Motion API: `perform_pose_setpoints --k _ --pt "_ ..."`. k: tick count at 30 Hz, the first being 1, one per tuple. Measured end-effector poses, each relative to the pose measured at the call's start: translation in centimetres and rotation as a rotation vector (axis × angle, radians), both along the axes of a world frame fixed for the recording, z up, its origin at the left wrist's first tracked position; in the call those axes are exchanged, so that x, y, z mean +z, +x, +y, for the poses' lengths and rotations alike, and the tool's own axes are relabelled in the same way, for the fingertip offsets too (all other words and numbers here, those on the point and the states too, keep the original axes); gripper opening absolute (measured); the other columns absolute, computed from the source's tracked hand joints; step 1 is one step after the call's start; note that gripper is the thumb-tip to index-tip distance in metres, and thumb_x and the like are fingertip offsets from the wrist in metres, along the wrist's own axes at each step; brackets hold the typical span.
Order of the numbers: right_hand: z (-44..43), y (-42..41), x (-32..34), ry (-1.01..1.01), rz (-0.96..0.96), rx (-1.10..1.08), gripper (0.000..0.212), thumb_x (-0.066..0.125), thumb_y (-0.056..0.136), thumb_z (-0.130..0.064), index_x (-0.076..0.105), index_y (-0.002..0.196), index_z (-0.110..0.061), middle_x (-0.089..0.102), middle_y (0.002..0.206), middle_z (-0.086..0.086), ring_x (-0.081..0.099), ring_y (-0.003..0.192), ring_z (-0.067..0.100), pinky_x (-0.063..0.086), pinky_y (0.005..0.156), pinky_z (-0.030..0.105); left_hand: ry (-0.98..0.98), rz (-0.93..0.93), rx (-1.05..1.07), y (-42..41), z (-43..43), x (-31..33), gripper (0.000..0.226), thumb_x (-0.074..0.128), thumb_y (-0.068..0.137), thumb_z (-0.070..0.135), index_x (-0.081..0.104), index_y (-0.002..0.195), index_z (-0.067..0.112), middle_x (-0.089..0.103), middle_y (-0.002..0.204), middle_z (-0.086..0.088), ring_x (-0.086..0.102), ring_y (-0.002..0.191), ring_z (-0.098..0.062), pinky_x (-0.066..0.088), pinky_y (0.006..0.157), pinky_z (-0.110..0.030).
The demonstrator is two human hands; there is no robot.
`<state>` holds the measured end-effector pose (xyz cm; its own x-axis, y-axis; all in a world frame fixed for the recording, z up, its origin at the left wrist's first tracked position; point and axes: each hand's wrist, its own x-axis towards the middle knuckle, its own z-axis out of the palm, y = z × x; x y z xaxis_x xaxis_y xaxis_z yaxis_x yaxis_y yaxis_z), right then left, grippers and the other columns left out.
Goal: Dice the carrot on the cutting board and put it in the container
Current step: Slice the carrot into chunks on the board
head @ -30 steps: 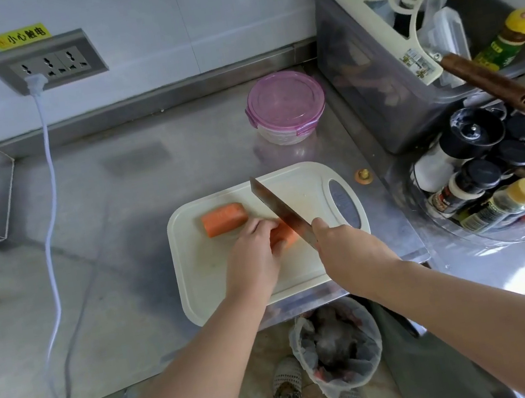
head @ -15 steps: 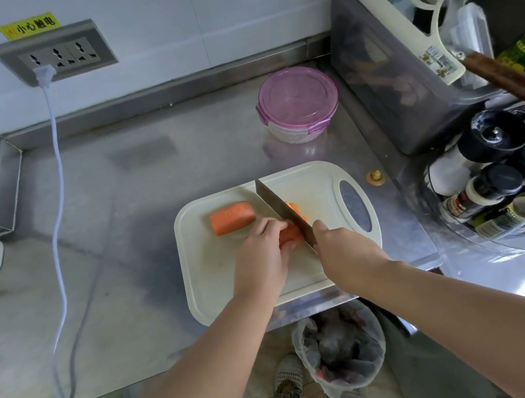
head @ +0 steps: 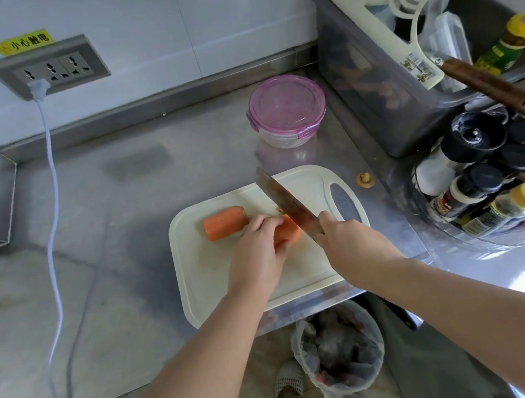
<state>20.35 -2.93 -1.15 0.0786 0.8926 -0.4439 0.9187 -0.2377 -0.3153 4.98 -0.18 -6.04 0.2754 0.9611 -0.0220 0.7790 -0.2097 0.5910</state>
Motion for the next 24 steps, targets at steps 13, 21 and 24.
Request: perform_pose_setpoints --k 13,21,24 --pt "-0.89 -0.24 0.96 -0.017 -0.213 0.206 0.036 0.043 0.095 0.000 0.034 0.127 -0.011 0.046 0.092 0.001 0.038 0.050 0.010 0.026 0.040 0.021 0.043 -0.020 0.032 0.16 0.05 -0.81 0.028 0.070 0.083 0.019 0.065 0.110 0.015 0.060 0.111 0.003 0.059 0.102 -0.020 0.050 0.081 -0.036" --pt "-0.52 -0.51 1.11 -0.080 -0.222 0.259 0.040 0.041 0.093 0.005 0.035 0.128 -0.013 0.042 0.087 0.002 0.036 0.050 0.010 0.028 0.041 0.022 0.070 -0.025 0.023 0.23 -0.01 -0.73 0.025 0.071 0.083 0.019 0.066 0.106 0.011 0.062 0.108 0.000 0.063 0.095 -0.023 0.050 0.077 -0.035" --pt "-0.06 -0.75 0.42 -0.083 -0.196 0.242 0.033 0.040 0.094 0.002 0.039 0.124 -0.011 0.036 0.081 0.003 0.038 0.052 0.013 0.031 0.045 0.024 0.078 -0.039 0.022 0.14 -0.01 -0.82 0.024 0.070 0.084 0.020 0.066 0.106 0.011 0.063 0.107 0.001 0.063 0.094 -0.021 0.051 0.077 -0.036"
